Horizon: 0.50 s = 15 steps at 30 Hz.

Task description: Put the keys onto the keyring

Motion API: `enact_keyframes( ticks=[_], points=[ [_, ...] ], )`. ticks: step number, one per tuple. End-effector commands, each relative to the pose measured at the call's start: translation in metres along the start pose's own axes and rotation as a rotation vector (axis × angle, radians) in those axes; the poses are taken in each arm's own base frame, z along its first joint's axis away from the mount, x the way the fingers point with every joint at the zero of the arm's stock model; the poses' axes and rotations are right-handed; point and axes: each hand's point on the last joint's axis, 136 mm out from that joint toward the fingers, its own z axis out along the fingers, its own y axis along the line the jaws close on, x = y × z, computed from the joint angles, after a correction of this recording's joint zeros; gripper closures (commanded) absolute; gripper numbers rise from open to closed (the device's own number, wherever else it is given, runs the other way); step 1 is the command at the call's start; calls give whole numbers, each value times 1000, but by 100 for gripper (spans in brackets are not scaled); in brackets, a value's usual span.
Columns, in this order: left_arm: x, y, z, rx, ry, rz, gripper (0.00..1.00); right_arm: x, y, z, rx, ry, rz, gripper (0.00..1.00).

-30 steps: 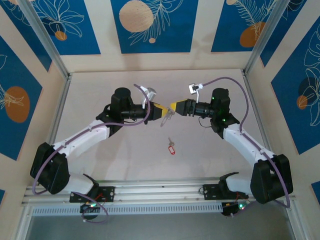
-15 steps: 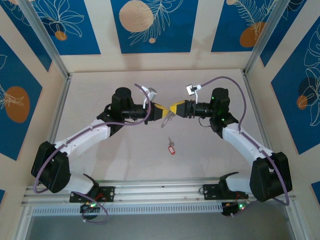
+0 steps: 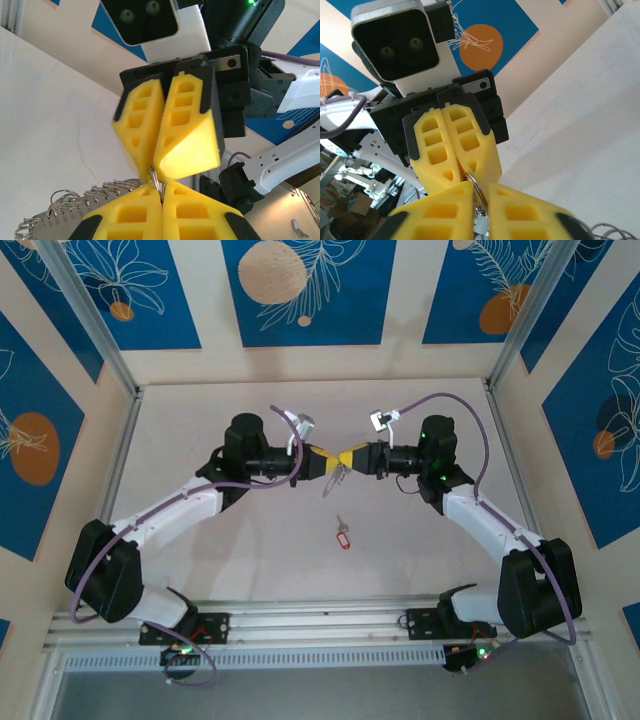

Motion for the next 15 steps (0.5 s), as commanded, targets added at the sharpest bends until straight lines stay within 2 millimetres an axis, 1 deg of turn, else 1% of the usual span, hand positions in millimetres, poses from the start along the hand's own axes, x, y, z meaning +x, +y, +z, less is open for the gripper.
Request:
enact_keyframes(
  ticks=[1, 2, 4, 5, 8, 11, 15],
  points=[
    [-23, -11, -1, 43, -44, 65, 100, 0, 3, 3, -20, 17, -2, 96],
    [-23, -11, -1, 43, -44, 65, 100, 0, 2, 3, -14, 13, -1, 100],
    [-22, -11, -1, 40, -43, 62, 99, -2, -2, 2, 8, -3, 7, 100],
    [-21, -10, -1, 36, -42, 60, 94, -3, -5, 1, 22, -15, 11, 100],
    [-20, -11, -3, 31, -40, 58, 83, -8, -13, -4, 66, -54, 30, 100],
    [-18, -11, -3, 31, -35, 52, 75, -11, -19, -8, 87, -80, 45, 100],
    [-15, -11, -3, 36, -26, 44, 73, -13, -21, -9, 98, -92, 53, 100]
  ],
)
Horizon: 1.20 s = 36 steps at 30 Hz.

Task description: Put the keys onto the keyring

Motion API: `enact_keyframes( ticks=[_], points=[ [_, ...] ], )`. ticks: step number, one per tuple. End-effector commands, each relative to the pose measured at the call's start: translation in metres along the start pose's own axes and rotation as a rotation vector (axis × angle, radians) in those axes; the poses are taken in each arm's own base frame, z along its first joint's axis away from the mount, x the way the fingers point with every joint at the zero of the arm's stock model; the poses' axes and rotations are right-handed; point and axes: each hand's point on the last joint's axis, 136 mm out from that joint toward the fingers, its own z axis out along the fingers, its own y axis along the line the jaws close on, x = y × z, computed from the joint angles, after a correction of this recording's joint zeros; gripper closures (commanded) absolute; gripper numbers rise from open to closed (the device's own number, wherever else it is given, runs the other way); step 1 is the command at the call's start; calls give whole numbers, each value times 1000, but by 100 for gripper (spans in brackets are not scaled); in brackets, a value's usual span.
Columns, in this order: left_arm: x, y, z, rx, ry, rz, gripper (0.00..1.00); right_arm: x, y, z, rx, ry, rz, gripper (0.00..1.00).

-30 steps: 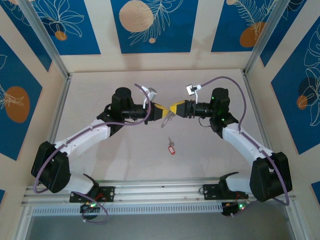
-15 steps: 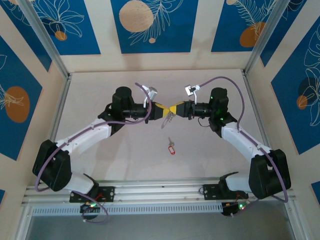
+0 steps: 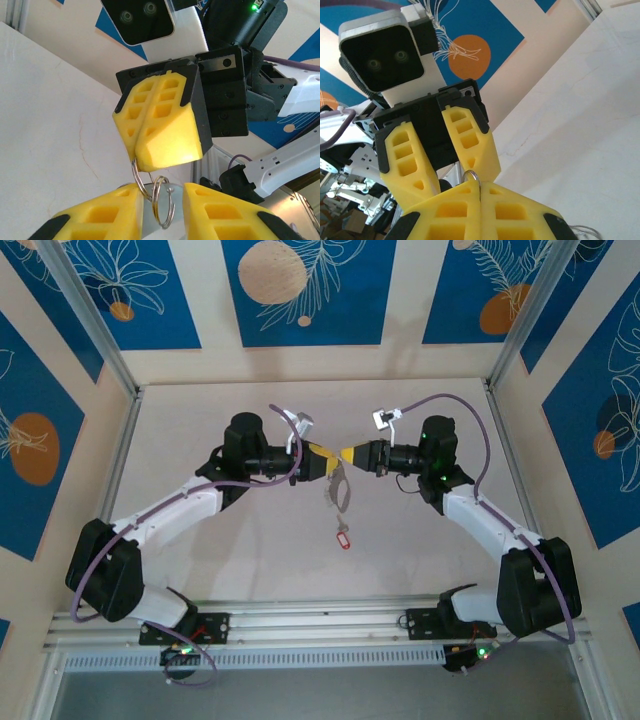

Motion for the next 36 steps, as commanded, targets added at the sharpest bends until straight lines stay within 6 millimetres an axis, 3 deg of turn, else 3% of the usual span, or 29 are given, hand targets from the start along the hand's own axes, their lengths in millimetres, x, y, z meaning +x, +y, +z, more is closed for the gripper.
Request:
enact_keyframes(
  ticks=[1, 8, 13, 20, 36],
  points=[
    [-15, -14, -2, 45, -24, 61, 73, -6, -7, -4, 38, -43, 12, 100],
    [-8, -11, -1, 45, -7, 46, 89, -6, -8, -5, 43, -45, 21, 100],
    [-6, -9, -1, 42, 0, 42, 92, -6, -9, -4, 44, -46, 23, 100],
    [-7, -5, -3, 3, -20, 56, 75, -7, -12, -5, 58, -55, 33, 100],
    [-8, 9, -13, -80, -82, 51, 53, -6, -15, -5, 76, -66, 46, 100]
  ],
)
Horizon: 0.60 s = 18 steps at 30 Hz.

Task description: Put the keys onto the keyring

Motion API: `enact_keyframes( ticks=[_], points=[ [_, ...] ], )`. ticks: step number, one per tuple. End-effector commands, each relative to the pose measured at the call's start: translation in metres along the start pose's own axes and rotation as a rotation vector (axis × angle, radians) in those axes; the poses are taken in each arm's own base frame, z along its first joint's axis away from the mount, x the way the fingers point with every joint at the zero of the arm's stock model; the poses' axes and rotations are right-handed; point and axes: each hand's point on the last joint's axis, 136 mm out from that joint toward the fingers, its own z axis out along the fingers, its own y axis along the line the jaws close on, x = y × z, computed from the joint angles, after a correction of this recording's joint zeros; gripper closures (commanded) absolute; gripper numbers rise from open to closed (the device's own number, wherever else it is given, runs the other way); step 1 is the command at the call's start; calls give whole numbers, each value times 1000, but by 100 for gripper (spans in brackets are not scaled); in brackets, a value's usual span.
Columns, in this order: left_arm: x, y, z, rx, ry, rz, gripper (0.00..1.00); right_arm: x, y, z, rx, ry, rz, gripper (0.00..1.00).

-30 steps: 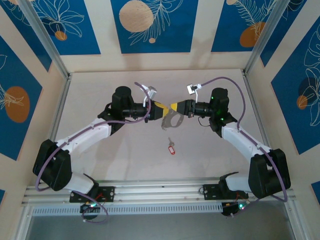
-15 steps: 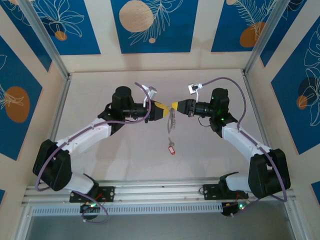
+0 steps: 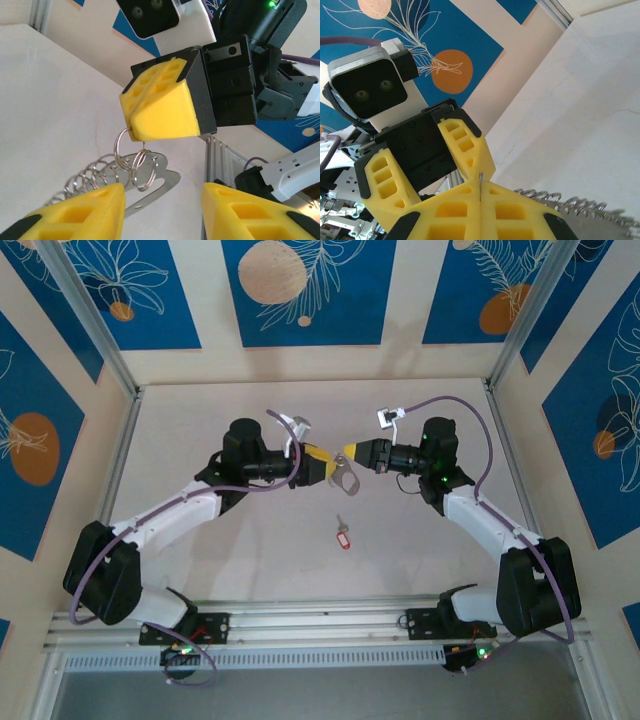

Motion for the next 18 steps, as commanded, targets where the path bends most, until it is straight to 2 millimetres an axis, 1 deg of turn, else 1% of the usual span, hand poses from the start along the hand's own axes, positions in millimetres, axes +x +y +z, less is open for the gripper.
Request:
enact_keyframes(
  ticks=[1, 4, 18],
  points=[
    [-15, -3, -8, -6, -59, 35, 51, -1, 1, -2, 6, -14, -3, 100],
    [-14, -4, -7, 6, -65, 25, 48, -1, 0, -2, 9, -14, 0, 100],
    [-12, -2, -1, 51, -76, -17, 48, -1, -1, -2, 16, -20, 5, 100]
  ],
)
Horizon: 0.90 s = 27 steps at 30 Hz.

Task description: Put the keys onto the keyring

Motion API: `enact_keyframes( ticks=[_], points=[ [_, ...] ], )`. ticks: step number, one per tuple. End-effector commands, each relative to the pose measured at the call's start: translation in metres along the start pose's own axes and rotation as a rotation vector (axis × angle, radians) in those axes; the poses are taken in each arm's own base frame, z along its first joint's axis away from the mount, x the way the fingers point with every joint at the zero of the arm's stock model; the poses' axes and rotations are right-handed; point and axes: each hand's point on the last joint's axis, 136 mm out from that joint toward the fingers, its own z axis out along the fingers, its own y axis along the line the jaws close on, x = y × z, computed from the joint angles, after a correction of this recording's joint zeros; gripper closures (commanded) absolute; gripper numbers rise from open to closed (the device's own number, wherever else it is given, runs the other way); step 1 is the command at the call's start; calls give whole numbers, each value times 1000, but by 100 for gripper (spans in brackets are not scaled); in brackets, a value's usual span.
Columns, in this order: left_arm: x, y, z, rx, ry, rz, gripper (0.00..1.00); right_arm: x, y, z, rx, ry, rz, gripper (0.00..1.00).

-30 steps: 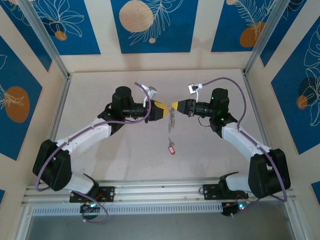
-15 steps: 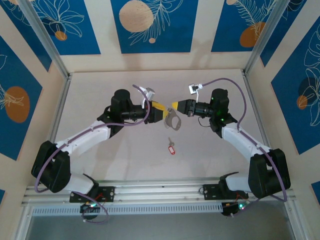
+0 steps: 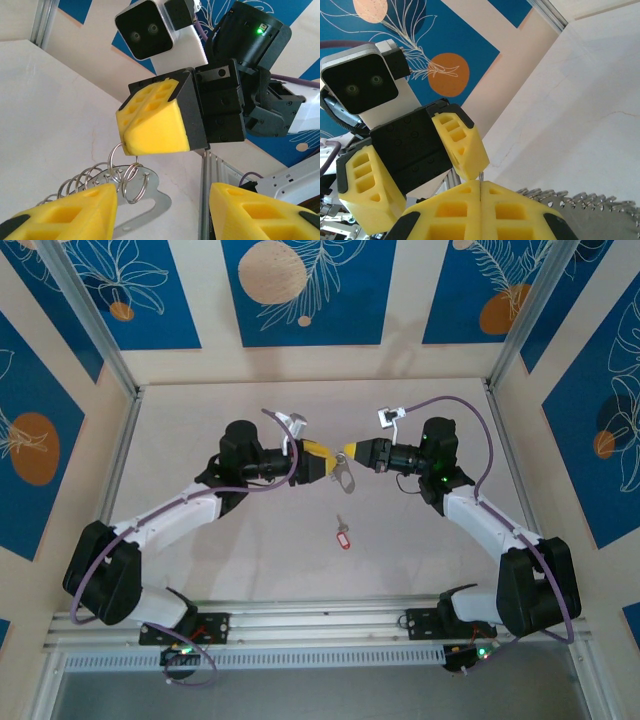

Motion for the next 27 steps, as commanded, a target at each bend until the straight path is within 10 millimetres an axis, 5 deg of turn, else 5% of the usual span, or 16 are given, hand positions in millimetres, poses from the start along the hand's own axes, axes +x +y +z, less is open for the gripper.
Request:
enact_keyframes(
  ticks=[1, 27],
  points=[
    [-2, 1, 1, 31, -12, 0, 49, 1, 1, -2, 1, -7, 5, 100],
    [3, 8, 9, 52, -11, -39, 50, 1, 2, -1, 4, -11, 8, 100]
  ],
)
